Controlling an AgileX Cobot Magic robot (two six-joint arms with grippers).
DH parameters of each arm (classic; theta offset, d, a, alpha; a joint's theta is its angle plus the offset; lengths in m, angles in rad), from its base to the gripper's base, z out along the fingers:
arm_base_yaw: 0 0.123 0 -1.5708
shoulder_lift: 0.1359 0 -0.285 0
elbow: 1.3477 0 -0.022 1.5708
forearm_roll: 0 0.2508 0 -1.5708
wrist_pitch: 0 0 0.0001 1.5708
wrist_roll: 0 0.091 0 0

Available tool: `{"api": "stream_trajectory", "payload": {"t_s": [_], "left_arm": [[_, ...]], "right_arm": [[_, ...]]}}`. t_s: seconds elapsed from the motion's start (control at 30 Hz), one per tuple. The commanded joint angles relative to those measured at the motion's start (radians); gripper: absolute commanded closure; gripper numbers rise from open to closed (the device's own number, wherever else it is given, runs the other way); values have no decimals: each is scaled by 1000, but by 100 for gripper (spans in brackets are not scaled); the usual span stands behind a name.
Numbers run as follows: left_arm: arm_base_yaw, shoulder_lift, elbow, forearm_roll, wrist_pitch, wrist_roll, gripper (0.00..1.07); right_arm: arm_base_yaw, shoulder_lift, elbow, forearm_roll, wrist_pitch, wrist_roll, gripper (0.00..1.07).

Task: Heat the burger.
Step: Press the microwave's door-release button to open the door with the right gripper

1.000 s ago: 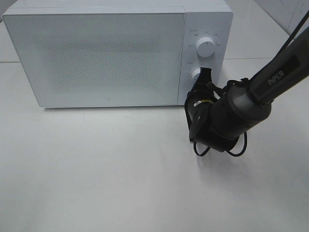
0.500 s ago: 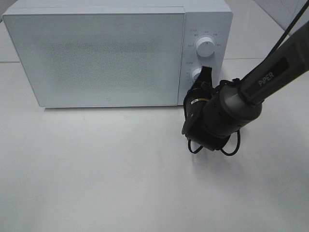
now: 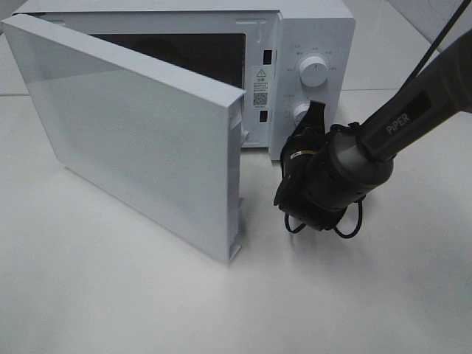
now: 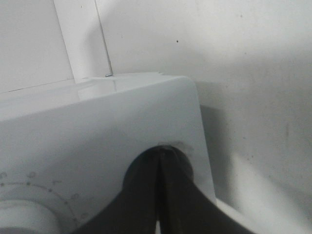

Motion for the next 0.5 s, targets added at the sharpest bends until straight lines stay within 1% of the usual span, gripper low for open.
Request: {"api": "stream_trajectory", "payload": {"t_s": [0.03,0.17,0.23,0.33,0.4,0.47,0.5], "left_arm": [[3,-7,1,-3,-1,0,9],[3,-7,1,-3,-1,0,9],[3,-7,1,-3,-1,0,9],[3,-7,1,-3,-1,0,9],[3,-7,1,-3,-1,0,9],[3,-7,1,-3,-1,0,9],[3,-7,1,-3,-1,0,9]], "right_arm": [[-54,-15,-80,-183,-164,8,107],[-50,-21,-80,-183,-108,-3,107],[-39,-44,-53,-166,-77,-20,107],[-39,-52,-39,-156,-72,-27,107],[-39,-90,14,-158,-13,-47,107],[-39,-98,24,-158,1,-53,107],[-39,-118,51,-160,33,-76,107]]}}
